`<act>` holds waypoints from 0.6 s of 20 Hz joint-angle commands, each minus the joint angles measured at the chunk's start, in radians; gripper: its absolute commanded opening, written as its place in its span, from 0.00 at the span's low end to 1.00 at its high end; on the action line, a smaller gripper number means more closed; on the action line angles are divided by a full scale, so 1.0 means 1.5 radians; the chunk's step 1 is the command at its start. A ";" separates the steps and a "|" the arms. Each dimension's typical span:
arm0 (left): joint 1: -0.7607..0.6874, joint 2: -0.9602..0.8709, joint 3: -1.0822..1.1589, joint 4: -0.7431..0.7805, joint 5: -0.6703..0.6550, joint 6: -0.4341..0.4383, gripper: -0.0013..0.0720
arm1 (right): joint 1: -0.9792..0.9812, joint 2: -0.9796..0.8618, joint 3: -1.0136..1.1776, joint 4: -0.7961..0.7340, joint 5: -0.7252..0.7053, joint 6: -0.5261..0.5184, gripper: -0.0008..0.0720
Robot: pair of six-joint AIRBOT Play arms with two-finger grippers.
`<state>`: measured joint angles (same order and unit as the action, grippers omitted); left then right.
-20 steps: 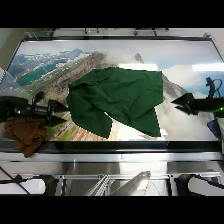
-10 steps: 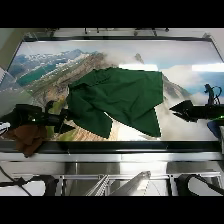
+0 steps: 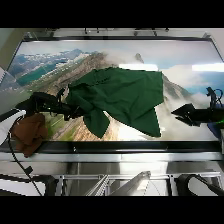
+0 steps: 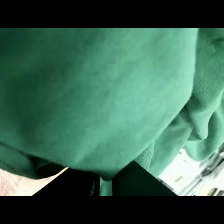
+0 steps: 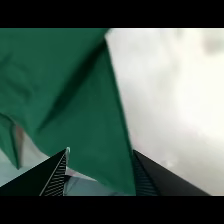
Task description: Fold the shirts.
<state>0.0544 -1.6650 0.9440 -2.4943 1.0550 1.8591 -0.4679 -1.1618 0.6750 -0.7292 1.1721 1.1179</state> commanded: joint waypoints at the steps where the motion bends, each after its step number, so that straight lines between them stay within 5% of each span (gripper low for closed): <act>1: 0.022 -0.004 0.008 0.011 0.073 0.005 0.10 | -0.005 0.001 -0.041 -0.080 -0.028 0.053 0.65; 8: 0.074 -0.004 0.008 0.011 0.194 0.017 0.10 | 0.099 -0.059 -0.115 -0.049 -0.087 0.052 0.65; 12: 0.099 -0.004 0.008 0.011 0.242 0.018 0.11 | 0.201 -0.131 -0.114 0.055 -0.146 0.013 0.65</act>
<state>0.1761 -1.6714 0.9554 -2.4729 1.3422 1.8812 -0.2607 -1.2896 0.5137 -0.7170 1.0420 1.1763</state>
